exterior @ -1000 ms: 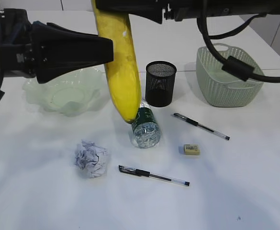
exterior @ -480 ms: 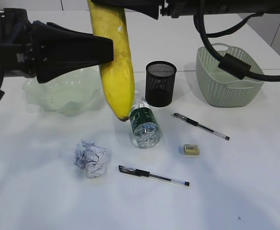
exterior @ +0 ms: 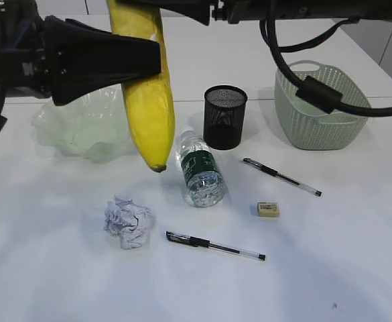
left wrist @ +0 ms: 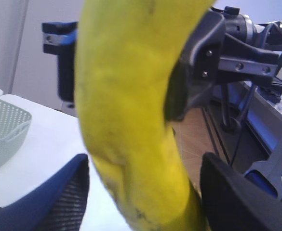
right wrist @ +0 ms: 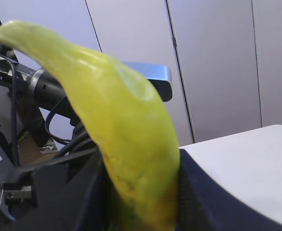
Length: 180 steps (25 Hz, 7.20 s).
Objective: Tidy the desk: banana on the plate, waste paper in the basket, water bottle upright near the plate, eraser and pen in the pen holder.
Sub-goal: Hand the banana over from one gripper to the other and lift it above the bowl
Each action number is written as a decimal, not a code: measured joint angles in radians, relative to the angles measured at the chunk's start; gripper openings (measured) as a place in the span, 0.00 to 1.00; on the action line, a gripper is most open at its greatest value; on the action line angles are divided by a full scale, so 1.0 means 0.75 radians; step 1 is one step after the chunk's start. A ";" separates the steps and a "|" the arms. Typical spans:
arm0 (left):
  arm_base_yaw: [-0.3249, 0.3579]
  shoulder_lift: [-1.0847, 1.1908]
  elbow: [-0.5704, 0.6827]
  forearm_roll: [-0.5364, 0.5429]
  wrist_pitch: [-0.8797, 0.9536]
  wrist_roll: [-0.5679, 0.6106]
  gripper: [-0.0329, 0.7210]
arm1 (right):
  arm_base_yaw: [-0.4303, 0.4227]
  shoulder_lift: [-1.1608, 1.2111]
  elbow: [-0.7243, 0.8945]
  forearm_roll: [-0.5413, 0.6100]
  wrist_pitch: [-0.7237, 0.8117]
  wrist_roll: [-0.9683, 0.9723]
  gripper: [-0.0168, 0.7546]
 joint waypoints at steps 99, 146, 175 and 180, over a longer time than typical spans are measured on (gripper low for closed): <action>-0.058 0.000 0.000 -0.018 -0.064 -0.023 0.38 | 0.020 -0.006 0.000 -0.038 0.023 0.178 0.60; -0.019 0.000 -0.028 0.028 -0.102 -0.034 0.38 | 0.020 -0.006 0.000 -0.080 0.011 0.319 0.74; 0.181 -0.052 -0.028 0.201 -0.027 -0.088 0.38 | 0.020 -0.006 0.000 -0.151 -0.170 0.327 0.74; 0.253 -0.052 -0.028 0.212 -0.029 -0.088 0.38 | 0.020 -0.006 0.000 -0.154 -0.269 0.327 0.74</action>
